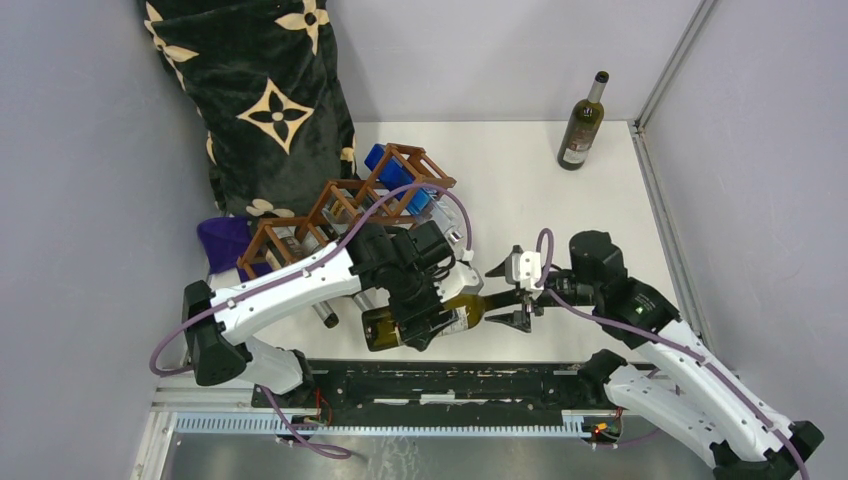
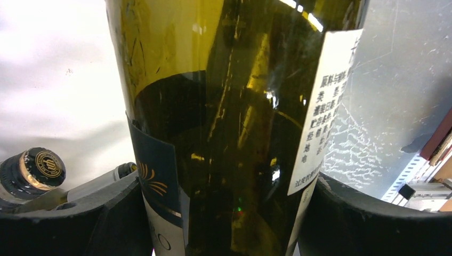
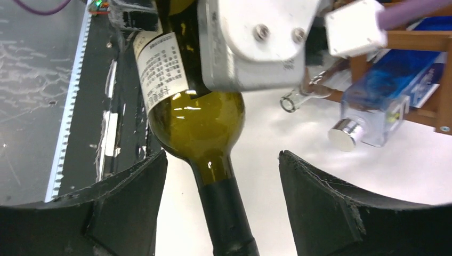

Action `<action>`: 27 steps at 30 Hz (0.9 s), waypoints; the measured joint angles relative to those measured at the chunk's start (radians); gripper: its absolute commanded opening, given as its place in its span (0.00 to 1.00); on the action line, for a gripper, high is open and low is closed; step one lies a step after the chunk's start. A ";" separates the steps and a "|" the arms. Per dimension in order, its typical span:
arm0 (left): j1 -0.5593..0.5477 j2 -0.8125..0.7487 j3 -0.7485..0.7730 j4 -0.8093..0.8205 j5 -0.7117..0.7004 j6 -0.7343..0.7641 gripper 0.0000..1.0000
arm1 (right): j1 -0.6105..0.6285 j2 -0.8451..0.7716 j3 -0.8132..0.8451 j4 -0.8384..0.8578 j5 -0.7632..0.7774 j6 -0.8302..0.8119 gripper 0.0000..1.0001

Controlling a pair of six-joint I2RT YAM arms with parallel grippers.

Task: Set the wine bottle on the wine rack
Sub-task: Pick up the wine bottle from the corner of the board.

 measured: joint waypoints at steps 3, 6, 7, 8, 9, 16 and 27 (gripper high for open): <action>-0.007 0.015 0.000 -0.014 -0.010 0.008 0.02 | 0.050 0.014 0.000 -0.030 0.021 -0.029 0.78; -0.008 0.024 0.000 -0.021 -0.014 0.014 0.02 | 0.095 0.020 0.000 -0.058 0.045 -0.055 0.75; -0.008 0.025 0.000 -0.023 -0.014 0.019 0.02 | 0.111 0.020 0.000 -0.064 0.059 -0.064 0.74; -0.008 0.026 0.000 -0.024 -0.014 0.025 0.02 | 0.124 0.022 0.000 -0.072 0.072 -0.069 0.73; -0.008 0.026 0.001 -0.026 -0.013 0.029 0.02 | 0.140 0.024 0.000 -0.079 0.089 -0.075 0.73; -0.008 0.026 0.005 -0.032 0.009 0.045 0.02 | 0.218 0.044 -0.014 -0.107 0.200 -0.103 0.63; -0.008 0.026 0.005 -0.036 0.069 0.059 0.02 | 0.296 0.068 -0.019 -0.113 0.297 -0.119 0.37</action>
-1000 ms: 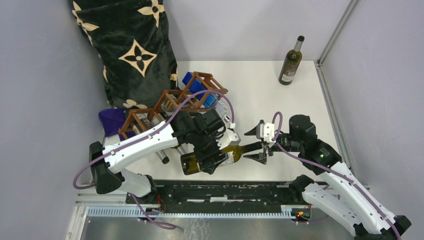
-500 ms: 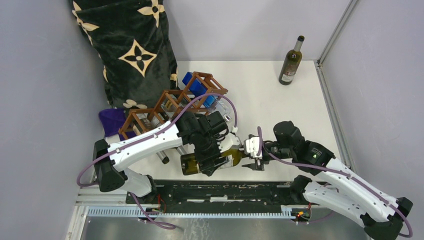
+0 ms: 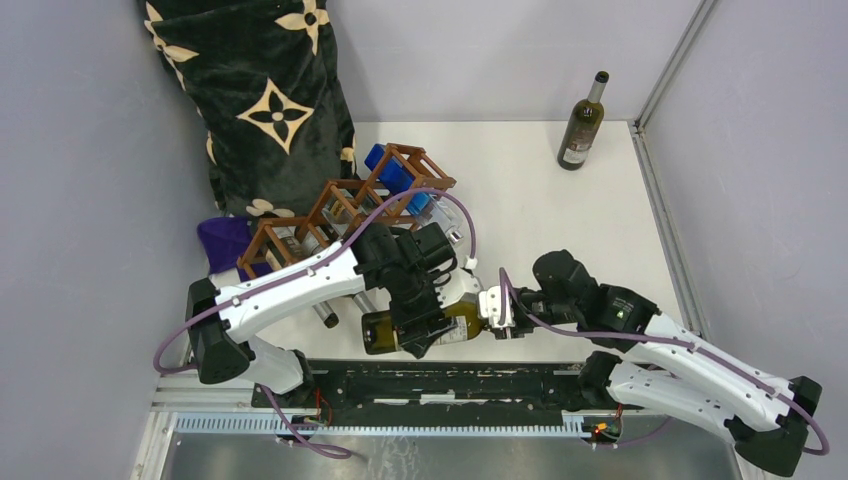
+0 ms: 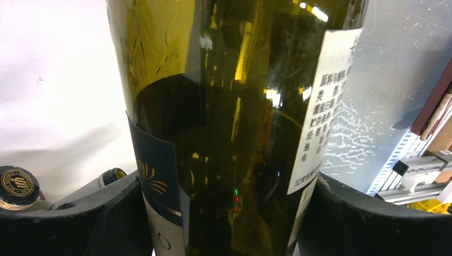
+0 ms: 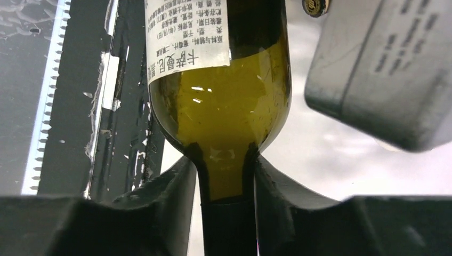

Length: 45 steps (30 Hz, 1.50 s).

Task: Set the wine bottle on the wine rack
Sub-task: Pick up the wine bottle from the corner of the board, then place the wine bottle in the wine rack.

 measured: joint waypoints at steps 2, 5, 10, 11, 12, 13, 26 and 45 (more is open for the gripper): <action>0.000 0.000 0.000 -0.006 0.006 0.003 0.02 | 0.012 0.000 0.000 0.002 0.011 -0.007 0.22; -0.002 0.000 0.000 -0.023 0.010 0.024 0.03 | 0.023 0.002 0.000 -0.004 0.007 -0.010 0.04; -0.004 0.000 0.000 -0.024 0.011 0.024 0.30 | 0.026 0.000 0.001 -0.009 -0.003 0.000 0.00; -0.004 0.000 0.000 -0.023 0.011 0.023 0.35 | 0.026 -0.003 0.001 -0.011 -0.003 0.006 0.00; -0.006 0.000 0.000 -0.018 0.010 0.023 0.40 | 0.026 -0.006 0.001 -0.013 -0.002 0.012 0.00; -0.006 0.000 0.000 -0.016 0.011 0.023 0.44 | 0.026 -0.013 0.001 -0.016 0.000 0.018 0.00; -0.024 -0.010 -0.034 0.077 0.003 0.026 0.71 | 0.028 -0.133 -0.059 -0.024 0.042 0.091 0.00; -0.010 -0.045 -0.036 0.158 -0.056 0.032 1.00 | 0.027 -0.212 -0.088 -0.029 0.092 0.174 0.00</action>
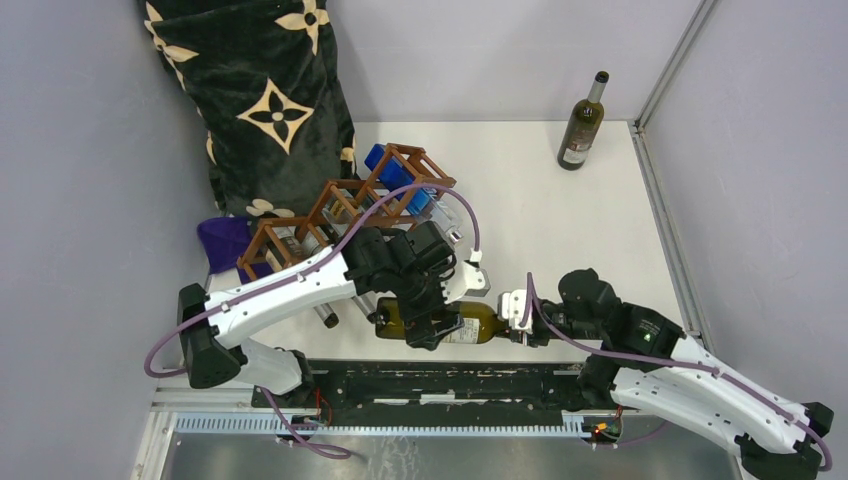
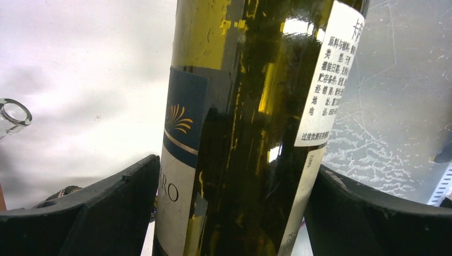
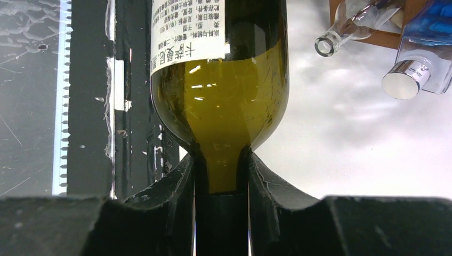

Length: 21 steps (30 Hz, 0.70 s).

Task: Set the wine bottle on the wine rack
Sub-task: Place the wine bottle in the wine rack.

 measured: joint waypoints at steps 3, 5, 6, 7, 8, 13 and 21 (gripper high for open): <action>0.000 -0.006 0.000 0.004 -0.003 0.000 1.00 | 0.000 -0.006 -0.006 0.008 0.002 0.010 0.00; 0.000 -0.009 -0.002 0.007 -0.003 0.000 1.00 | 0.000 -0.012 -0.010 0.011 0.008 0.016 0.00; 0.000 -0.012 -0.002 0.007 -0.003 0.000 1.00 | 0.000 -0.015 -0.010 0.011 0.013 0.018 0.00; 0.000 -0.017 -0.003 0.008 -0.004 0.000 1.00 | 0.000 -0.019 -0.010 0.013 0.020 0.022 0.00; 0.000 -0.024 -0.003 0.013 -0.003 0.001 1.00 | 0.000 -0.024 -0.010 0.014 0.023 0.024 0.00; 0.003 -0.113 -0.041 0.063 0.007 0.003 1.00 | 0.002 -0.043 -0.011 0.031 0.037 0.033 0.00; 0.004 -0.214 -0.070 0.092 -0.005 0.003 1.00 | 0.007 -0.048 -0.017 0.063 0.028 0.037 0.00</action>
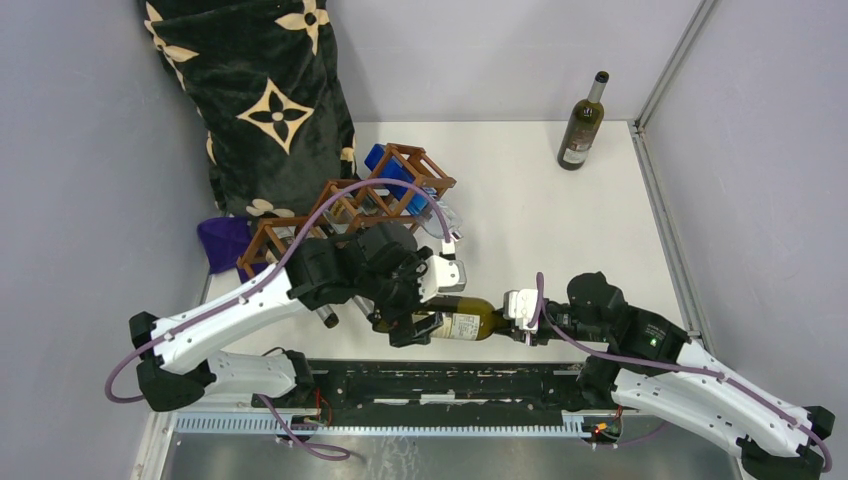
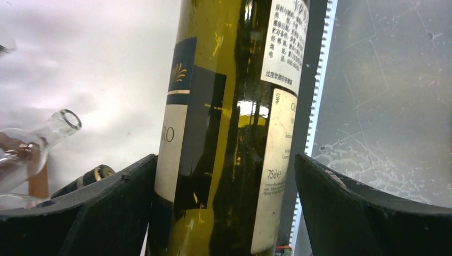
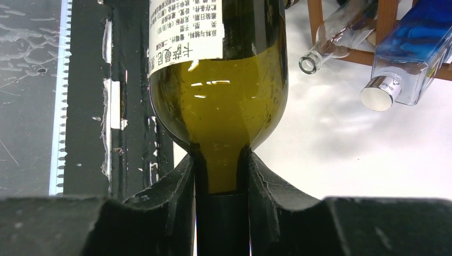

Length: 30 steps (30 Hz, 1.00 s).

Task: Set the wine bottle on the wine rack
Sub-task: Place the wine bottle in the wine rack.

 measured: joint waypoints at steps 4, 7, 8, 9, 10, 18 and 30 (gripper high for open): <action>0.000 -0.051 0.000 0.042 -0.015 -0.001 1.00 | 0.000 0.001 -0.005 0.008 -0.008 0.001 0.00; 0.000 -0.096 0.002 0.085 -0.018 -0.001 1.00 | -0.001 0.002 -0.018 0.010 -0.008 0.003 0.00; 0.000 -0.106 0.003 0.095 -0.018 -0.001 1.00 | -0.001 0.002 -0.023 0.010 -0.009 0.004 0.00; 0.000 -0.112 0.003 0.101 -0.018 -0.001 1.00 | -0.001 0.002 -0.025 0.010 -0.009 0.004 0.00; 0.000 -0.116 0.003 0.108 -0.019 -0.001 1.00 | -0.001 0.002 -0.028 0.011 -0.011 0.005 0.00; 0.000 -0.098 0.003 0.114 -0.043 -0.003 1.00 | -0.001 0.002 -0.032 0.012 -0.023 0.005 0.00; 0.001 -0.092 0.022 0.166 -0.045 -0.014 1.00 | -0.001 -0.003 -0.037 0.029 -0.030 0.007 0.00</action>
